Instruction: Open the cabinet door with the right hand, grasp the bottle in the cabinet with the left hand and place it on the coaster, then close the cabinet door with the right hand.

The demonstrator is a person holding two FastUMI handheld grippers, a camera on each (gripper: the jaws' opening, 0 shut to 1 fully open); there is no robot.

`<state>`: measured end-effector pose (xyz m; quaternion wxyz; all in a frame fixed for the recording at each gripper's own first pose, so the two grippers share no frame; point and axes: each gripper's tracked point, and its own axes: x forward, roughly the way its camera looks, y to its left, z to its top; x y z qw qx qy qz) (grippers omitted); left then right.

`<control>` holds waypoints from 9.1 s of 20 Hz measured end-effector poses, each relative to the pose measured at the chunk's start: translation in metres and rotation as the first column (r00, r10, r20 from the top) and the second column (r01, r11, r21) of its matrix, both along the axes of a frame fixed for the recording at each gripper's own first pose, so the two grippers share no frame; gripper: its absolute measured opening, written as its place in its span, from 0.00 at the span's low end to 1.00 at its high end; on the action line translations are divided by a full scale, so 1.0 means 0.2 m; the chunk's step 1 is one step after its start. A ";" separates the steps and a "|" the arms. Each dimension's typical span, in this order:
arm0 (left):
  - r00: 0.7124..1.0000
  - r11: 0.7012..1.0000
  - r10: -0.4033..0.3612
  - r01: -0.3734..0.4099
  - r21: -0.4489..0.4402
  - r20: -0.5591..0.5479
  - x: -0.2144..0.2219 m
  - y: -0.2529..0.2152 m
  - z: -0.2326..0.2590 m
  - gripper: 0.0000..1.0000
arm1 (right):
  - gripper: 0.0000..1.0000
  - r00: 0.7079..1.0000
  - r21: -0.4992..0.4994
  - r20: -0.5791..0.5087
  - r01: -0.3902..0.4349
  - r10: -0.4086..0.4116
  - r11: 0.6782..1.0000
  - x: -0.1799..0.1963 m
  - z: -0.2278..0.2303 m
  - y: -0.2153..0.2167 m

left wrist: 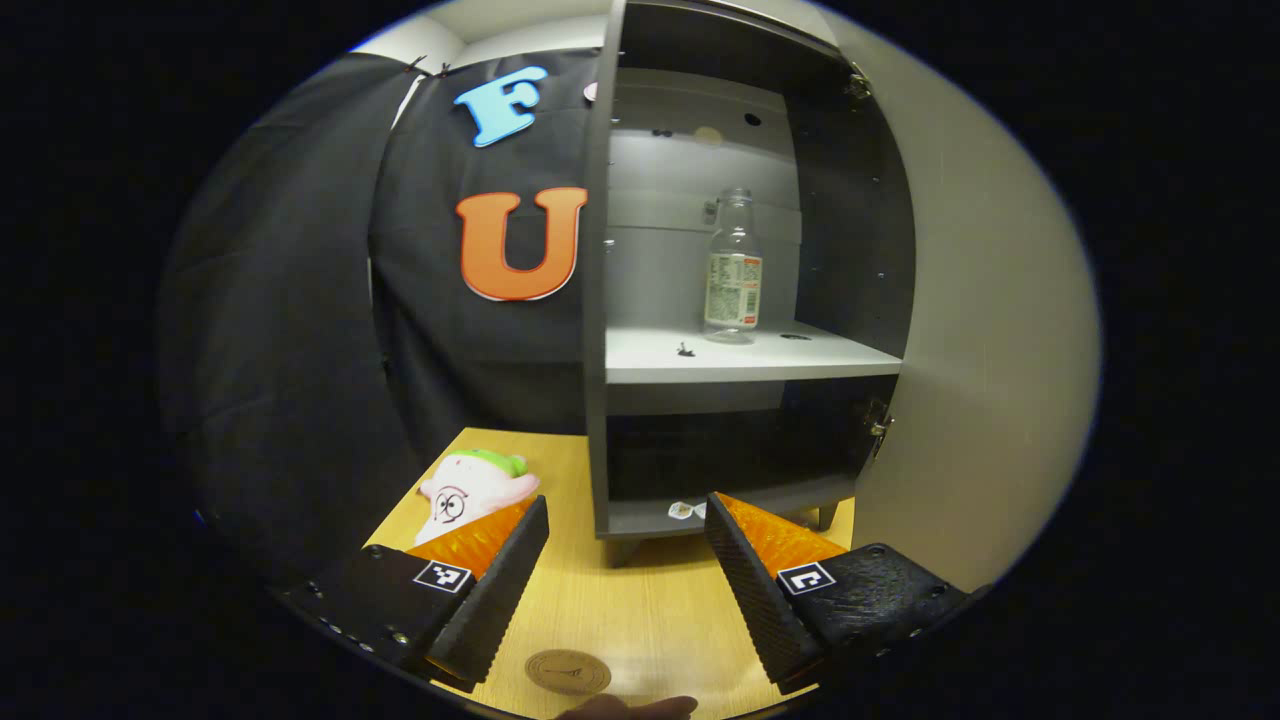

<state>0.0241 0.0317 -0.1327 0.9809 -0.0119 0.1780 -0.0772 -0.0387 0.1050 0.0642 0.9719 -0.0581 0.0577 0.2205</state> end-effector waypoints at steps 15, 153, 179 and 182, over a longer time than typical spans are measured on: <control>0.976 0.995 0.001 -0.024 0.100 0.220 0.45 -0.53 0.42 0.96 | 0.15 0.941 0.131 0.019 0.332 -0.338 0.934 -0.16 0.03 -0.43; 0.916 0.994 0.109 -0.099 -0.045 0.386 -0.43 -0.12 0.86 0.96 | 0.91 0.850 0.405 0.114 0.433 -0.514 0.805 -0.14 0.07 -0.90; 0.953 0.999 0.030 -0.020 -0.035 0.300 -0.20 0.18 0.77 0.96 | 0.93 0.971 0.227 0.183 0.112 -0.156 0.967 0.17 0.13 -0.01; 0.950 0.996 0.085 -0.080 -0.030 0.300 -0.14 0.23 0.79 0.96 | 0.97 0.976 0.197 0.200 0.048 -0.088 0.979 0.23 0.14 0.03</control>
